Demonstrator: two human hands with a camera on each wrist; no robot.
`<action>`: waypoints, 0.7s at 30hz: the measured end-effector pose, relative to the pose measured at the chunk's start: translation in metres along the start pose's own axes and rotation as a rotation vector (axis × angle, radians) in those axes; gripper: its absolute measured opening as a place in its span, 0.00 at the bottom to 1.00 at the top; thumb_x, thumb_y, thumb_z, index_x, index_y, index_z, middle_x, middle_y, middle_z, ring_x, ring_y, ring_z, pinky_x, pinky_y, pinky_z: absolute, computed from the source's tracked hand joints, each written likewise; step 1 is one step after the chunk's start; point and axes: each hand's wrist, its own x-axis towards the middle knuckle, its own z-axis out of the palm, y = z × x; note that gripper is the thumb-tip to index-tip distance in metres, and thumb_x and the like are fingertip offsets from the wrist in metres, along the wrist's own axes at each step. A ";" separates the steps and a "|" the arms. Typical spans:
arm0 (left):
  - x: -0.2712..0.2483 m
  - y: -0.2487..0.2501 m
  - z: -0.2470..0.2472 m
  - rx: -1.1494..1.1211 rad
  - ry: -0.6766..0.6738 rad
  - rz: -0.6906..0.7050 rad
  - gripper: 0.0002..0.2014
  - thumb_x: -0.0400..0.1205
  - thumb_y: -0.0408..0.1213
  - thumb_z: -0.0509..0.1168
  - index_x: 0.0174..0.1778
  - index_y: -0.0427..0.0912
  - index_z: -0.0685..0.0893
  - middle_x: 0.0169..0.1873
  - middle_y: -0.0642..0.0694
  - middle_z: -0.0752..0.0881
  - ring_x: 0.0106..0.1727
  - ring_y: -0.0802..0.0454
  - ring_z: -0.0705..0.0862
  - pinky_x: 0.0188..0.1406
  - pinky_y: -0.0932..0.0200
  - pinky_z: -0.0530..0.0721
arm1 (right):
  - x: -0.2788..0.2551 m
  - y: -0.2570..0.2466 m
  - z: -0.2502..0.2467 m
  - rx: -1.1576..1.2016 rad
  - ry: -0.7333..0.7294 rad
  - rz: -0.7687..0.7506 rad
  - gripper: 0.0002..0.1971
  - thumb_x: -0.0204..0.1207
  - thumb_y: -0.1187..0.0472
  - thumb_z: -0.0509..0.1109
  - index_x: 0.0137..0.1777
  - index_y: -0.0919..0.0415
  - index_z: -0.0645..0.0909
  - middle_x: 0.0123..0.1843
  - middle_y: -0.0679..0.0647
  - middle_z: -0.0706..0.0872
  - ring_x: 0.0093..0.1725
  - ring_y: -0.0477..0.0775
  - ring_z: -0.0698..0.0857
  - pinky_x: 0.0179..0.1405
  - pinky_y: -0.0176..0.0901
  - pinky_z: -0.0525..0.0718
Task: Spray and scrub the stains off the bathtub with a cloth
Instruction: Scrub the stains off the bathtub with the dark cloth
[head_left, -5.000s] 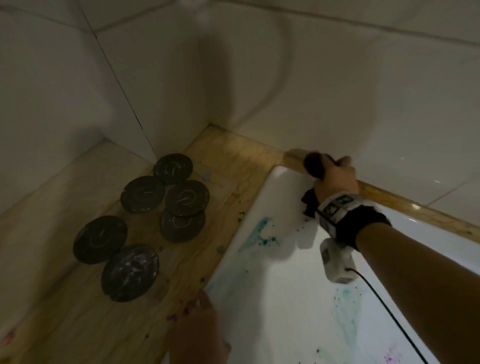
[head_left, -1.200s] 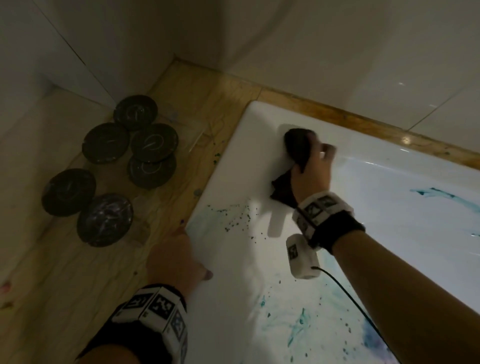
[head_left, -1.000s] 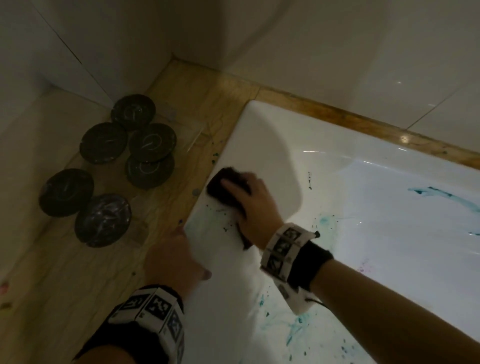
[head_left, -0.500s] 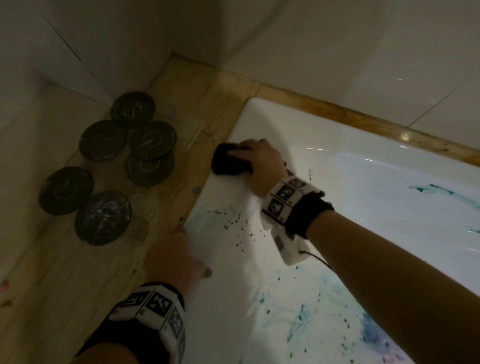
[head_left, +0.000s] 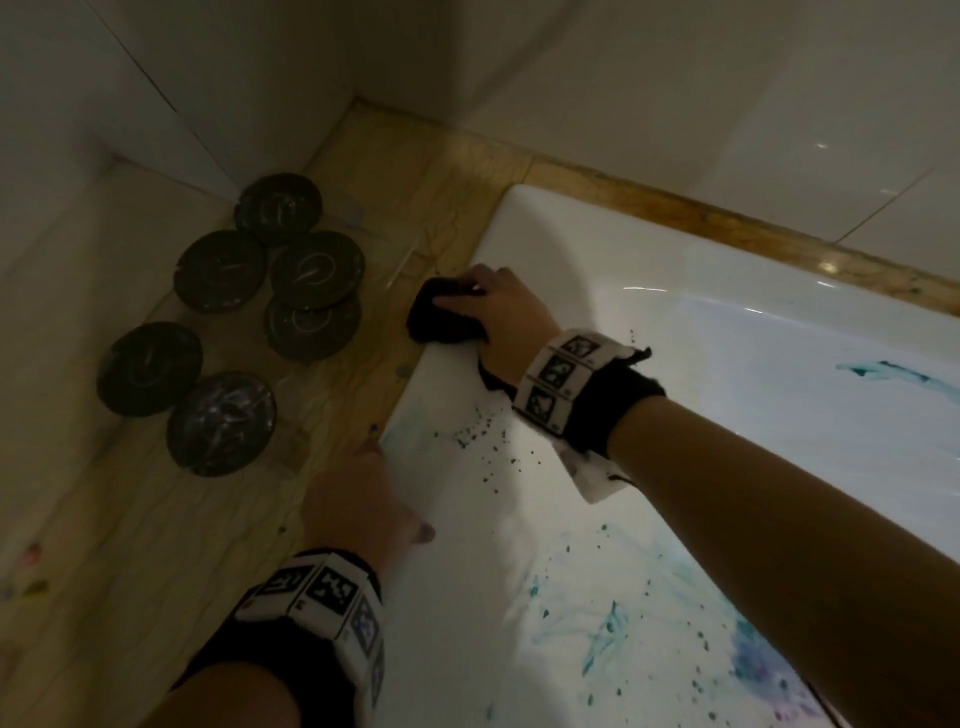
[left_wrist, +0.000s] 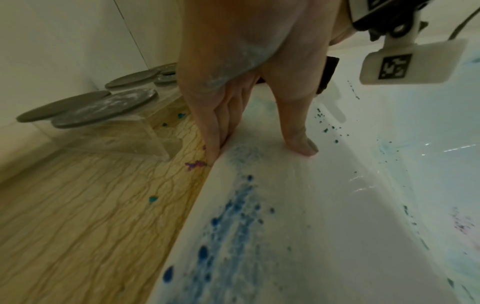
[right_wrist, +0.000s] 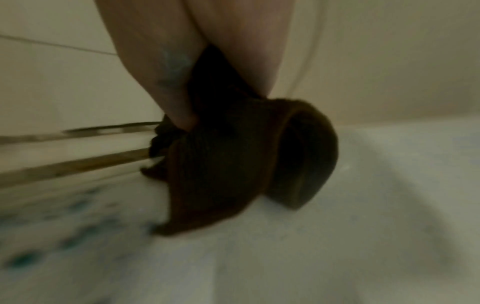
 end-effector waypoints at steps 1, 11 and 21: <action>0.001 0.000 -0.001 -0.003 -0.012 -0.009 0.49 0.67 0.51 0.77 0.78 0.41 0.57 0.75 0.43 0.66 0.74 0.44 0.68 0.71 0.53 0.68 | -0.006 -0.006 0.004 0.046 -0.002 -0.064 0.27 0.76 0.71 0.61 0.74 0.52 0.71 0.76 0.57 0.67 0.70 0.61 0.67 0.66 0.44 0.65; 0.002 -0.004 0.003 -0.044 0.024 0.035 0.49 0.66 0.49 0.78 0.77 0.40 0.58 0.75 0.43 0.65 0.75 0.44 0.66 0.72 0.54 0.65 | -0.033 0.009 -0.012 0.287 0.121 -0.071 0.22 0.65 0.68 0.62 0.57 0.57 0.87 0.62 0.59 0.83 0.62 0.59 0.79 0.60 0.31 0.66; 0.002 -0.002 -0.001 0.010 0.029 0.013 0.49 0.62 0.52 0.79 0.75 0.41 0.62 0.71 0.44 0.71 0.71 0.43 0.72 0.68 0.53 0.71 | -0.041 0.002 0.039 0.179 0.260 -0.113 0.26 0.64 0.73 0.57 0.60 0.59 0.84 0.61 0.67 0.81 0.52 0.71 0.79 0.52 0.53 0.79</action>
